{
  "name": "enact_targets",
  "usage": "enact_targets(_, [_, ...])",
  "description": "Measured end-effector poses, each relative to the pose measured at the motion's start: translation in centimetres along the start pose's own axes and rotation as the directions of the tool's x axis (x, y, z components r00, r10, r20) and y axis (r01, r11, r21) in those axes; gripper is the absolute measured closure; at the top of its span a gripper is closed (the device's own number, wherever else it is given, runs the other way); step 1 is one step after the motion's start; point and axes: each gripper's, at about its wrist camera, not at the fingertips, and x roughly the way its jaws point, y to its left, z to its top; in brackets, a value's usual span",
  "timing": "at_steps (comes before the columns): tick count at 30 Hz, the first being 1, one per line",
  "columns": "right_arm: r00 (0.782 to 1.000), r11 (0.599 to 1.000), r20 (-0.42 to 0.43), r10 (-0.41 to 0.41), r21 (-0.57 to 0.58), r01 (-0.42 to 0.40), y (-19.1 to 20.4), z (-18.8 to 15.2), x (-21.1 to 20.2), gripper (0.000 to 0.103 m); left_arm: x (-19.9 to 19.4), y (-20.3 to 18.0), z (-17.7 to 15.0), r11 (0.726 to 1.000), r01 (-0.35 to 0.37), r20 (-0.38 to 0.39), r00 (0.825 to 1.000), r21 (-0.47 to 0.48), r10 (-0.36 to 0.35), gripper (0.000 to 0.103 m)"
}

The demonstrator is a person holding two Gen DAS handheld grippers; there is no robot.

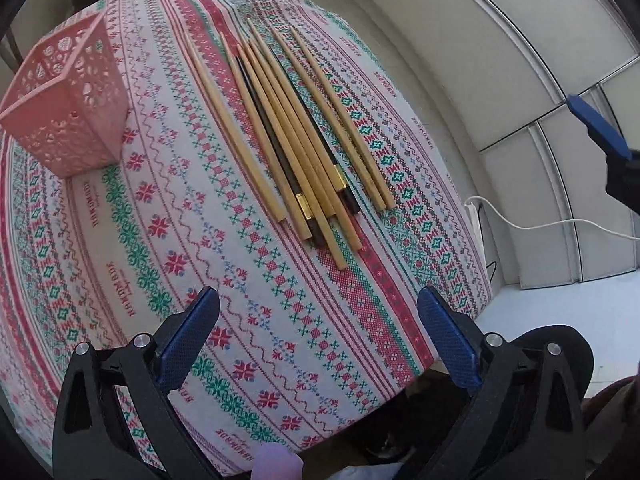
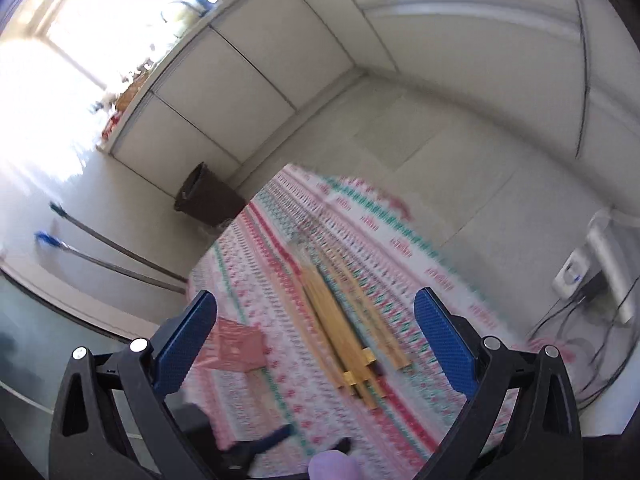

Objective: Organize utensils
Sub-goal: 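Lower the right tool onto the chopsticks and grasp one chopstick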

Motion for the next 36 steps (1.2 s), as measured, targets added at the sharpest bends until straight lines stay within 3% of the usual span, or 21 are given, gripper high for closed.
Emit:
enact_targets(2, [0.993, 0.99, -0.064, 0.1, 0.106, -0.092, -1.4, 1.9, 2.2, 0.007, 0.1, -0.1, 1.1, 1.0, 0.009, 0.033, 0.999, -0.019, -0.008, 0.009])
enact_targets(4, [0.988, 0.981, -0.061, 0.14, 0.147, -0.13, -2.5, 3.3, 3.7, 0.007, -0.3, 0.3, 2.9, 0.995, 0.062, 0.1, 0.994, -0.084, -0.054, 0.009])
enact_targets(8, [0.999, 0.994, -0.008, 0.037, 0.105, -0.036, -5.5, 4.8, 5.1, 0.007, 0.1, 1.0, 9.0, 0.983, 0.105, 0.135, 0.987, -0.148, -0.085, 0.009])
enact_targets(9, [1.0, 0.993, -0.02, 0.015, 0.113, -0.013, -6.3, 5.1, 5.6, 0.007, 0.3, 1.3, 10.6, 0.98, 0.1, 0.136, 0.988, -0.171, -0.077, 0.009])
enact_targets(11, [0.996, 0.986, -0.079, 0.048, 0.161, -0.035, -7.6, 5.6, 6.9, 0.007, 0.9, 1.8, 13.9, 0.979, 0.069, 0.121, 0.992, -0.191, -0.046, 0.011])
enact_targets(12, [0.991, 0.983, -0.107, 0.077, 0.176, -0.057, -7.7, 5.7, 7.7, 0.007, 1.3, 1.9, 15.3, 0.981, 0.046, 0.102, 0.994, -0.188, -0.027, 0.018])
enact_targets(16, [0.98, 0.986, -0.174, 0.094, 0.153, -0.067, -7.4, 5.6, 9.5, 0.007, 3.0, 3.2, 19.2, 0.983, -0.037, -0.021, 0.999, -0.179, 0.034, 0.065])
enact_targets(17, [0.97, 0.983, -0.209, 0.121, 0.164, -0.087, -7.3, 5.4, 10.1, 0.007, 3.2, 3.6, 19.8, 0.981, -0.083, -0.04, 0.996, -0.176, 0.077, 0.07])
enact_targets(18, [0.959, 0.978, -0.242, 0.149, 0.179, -0.107, -7.4, 5.3, 10.6, 0.007, 3.1, 4.3, 20.5, 0.976, -0.13, -0.056, 0.991, -0.176, 0.122, 0.082])
enact_targets(21, [0.927, 0.959, -0.301, 0.225, 0.236, -0.156, -7.4, 4.9, 11.6, 0.007, 3.3, 6.0, 21.3, 0.954, -0.218, -0.101, 0.974, -0.207, 0.201, 0.084])
enact_targets(24, [0.933, 0.958, -0.276, 0.231, 0.23, -0.169, -6.9, 5.1, 11.3, 0.007, 4.3, 7.6, 21.6, 0.919, -0.299, -0.15, 0.952, -0.259, 0.267, 0.084])
enact_targets(27, [0.94, 0.964, -0.269, 0.207, 0.22, -0.15, -6.7, 5.3, 11.4, 0.007, 4.4, 8.7, 21.5, 0.886, -0.343, -0.144, 0.939, -0.313, 0.313, 0.084])
enact_targets(30, [0.92, 0.948, -0.305, 0.245, 0.275, -0.161, -7.3, 5.0, 12.1, 0.007, 4.8, 9.6, 21.3, 0.854, -0.387, -0.154, 0.922, -0.348, 0.356, 0.084])
enact_targets(32, [0.909, 0.938, -0.324, 0.263, 0.307, -0.162, -7.7, 4.8, 12.4, 0.007, 6.0, 10.1, 21.3, 0.849, -0.381, -0.16, 0.925, -0.367, 0.346, 0.084])
enact_targets(36, [0.928, 0.956, -0.311, 0.203, 0.268, -0.12, -7.8, 5.1, 12.3, 0.007, 6.8, 10.1, 21.3, 0.841, -0.391, -0.152, 0.92, -0.374, 0.36, 0.086])
